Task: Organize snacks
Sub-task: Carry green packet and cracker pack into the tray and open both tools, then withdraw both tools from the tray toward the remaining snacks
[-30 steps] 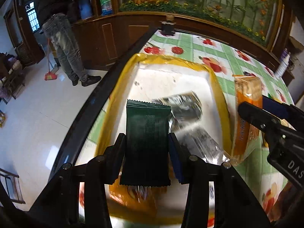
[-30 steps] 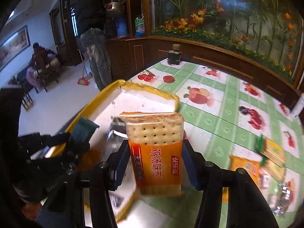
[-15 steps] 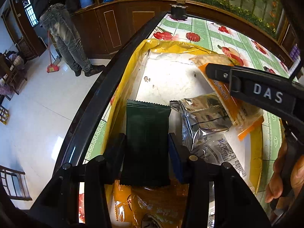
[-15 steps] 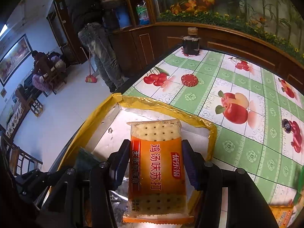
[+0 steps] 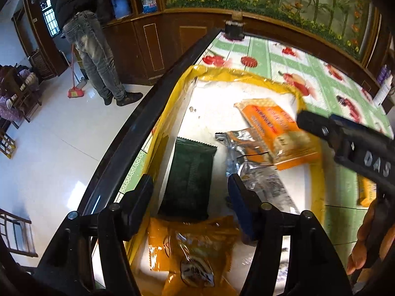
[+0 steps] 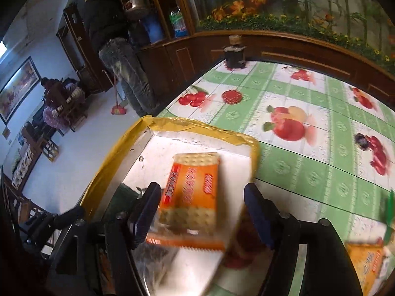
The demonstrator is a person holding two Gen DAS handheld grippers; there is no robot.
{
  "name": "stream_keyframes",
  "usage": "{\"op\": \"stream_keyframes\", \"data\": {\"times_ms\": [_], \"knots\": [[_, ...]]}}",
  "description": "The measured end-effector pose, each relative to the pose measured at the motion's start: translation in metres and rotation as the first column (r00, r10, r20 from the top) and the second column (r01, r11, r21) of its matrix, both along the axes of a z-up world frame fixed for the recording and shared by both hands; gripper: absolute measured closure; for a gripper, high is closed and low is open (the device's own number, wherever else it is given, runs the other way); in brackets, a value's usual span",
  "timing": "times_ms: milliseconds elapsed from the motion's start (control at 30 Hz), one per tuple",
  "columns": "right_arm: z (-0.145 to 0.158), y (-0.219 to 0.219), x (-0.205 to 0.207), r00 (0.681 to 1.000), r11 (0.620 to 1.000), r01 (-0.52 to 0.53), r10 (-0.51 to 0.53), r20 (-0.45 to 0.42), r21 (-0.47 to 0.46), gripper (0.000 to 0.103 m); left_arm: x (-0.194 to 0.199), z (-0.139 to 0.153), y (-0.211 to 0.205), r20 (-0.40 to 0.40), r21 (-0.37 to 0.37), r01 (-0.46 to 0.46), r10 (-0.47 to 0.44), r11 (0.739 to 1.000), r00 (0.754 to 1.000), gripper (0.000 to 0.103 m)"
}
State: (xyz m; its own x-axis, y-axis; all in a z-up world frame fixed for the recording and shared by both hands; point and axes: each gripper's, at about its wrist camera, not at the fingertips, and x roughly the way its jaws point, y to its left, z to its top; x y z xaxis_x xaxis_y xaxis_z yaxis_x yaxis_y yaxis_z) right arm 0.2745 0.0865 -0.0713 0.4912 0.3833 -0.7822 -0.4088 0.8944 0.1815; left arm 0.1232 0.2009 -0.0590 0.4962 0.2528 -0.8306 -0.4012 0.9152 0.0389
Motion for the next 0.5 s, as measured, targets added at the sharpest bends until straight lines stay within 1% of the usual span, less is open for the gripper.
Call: {"op": "stream_keyframes", "data": {"times_ms": [67,133,200,267,333,500], "knots": [[0.005,-0.019,-0.012,0.999,1.000,0.027,-0.027,0.021,0.000,0.023,-0.005,0.008,-0.002,0.026,-0.031,0.003,-0.002,1.000,1.000,0.040],[0.006,-0.037,-0.021,0.998,0.998,0.059,-0.059,0.022,0.000,0.023,-0.007,0.015,-0.008,0.042,-0.051,0.019,-0.017,0.999,0.999,0.040],[0.004,-0.055,-0.029,0.996,0.996,0.088,-0.088,0.013,0.002,0.023,-0.008,0.020,-0.018,0.051,-0.043,0.037,-0.035,0.998,0.998,0.040],[0.003,-0.071,-0.038,0.993,0.993,0.117,-0.117,0.018,-0.015,0.023,-0.010,0.024,-0.032,0.059,-0.035,0.059,-0.057,0.998,0.997,0.040],[0.003,-0.085,-0.047,0.989,0.989,0.144,-0.143,0.029,-0.034,0.023,-0.010,0.026,-0.045,0.061,-0.030,0.079,-0.077,0.996,0.995,0.040],[0.002,-0.127,-0.071,0.978,0.977,0.207,-0.206,0.028,-0.048,0.023,-0.010,0.029,-0.080,0.060,-0.023,0.144,-0.143,0.989,0.988,0.039]]}}
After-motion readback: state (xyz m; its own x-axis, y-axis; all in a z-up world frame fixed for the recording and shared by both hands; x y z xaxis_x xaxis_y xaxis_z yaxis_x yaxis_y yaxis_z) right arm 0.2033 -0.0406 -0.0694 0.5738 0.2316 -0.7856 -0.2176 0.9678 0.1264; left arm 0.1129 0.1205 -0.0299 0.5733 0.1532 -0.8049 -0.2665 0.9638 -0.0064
